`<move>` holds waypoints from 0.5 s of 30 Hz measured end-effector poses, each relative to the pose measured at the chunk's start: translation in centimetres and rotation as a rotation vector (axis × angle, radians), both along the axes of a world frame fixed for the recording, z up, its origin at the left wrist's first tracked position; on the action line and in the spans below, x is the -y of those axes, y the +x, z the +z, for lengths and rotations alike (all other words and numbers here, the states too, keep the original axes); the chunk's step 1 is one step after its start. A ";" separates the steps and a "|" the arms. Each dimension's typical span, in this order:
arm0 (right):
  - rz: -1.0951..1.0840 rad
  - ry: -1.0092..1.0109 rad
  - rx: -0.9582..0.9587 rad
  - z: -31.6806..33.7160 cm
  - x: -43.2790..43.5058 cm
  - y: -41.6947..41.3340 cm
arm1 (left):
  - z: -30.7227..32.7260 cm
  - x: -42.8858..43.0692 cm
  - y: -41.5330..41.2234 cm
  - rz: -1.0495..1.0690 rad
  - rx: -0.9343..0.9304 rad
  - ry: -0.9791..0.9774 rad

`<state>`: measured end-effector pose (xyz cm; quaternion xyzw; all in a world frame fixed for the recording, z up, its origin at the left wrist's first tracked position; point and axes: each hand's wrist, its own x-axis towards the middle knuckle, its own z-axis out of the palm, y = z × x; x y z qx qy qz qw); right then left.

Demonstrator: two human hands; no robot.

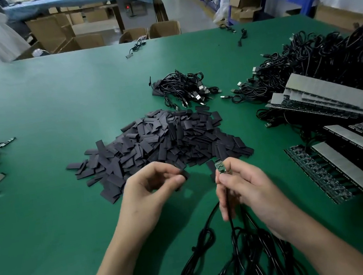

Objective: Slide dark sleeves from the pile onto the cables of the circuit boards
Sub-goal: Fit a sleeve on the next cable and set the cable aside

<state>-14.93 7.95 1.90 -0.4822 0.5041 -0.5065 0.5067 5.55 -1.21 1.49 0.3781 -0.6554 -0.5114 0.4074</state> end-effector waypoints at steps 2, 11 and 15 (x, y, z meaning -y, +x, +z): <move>0.015 -0.001 0.026 0.0 0.0 0.2 | 0.2 -1.0 -0.9 -0.126 -0.147 0.074; 0.104 0.039 0.119 -0.1 0.1 -0.5 | -0.1 -2.0 -2.1 -0.233 -0.187 0.117; 0.123 0.064 0.174 -0.3 0.2 -0.5 | -0.3 -2.0 -1.9 -0.179 -0.081 0.027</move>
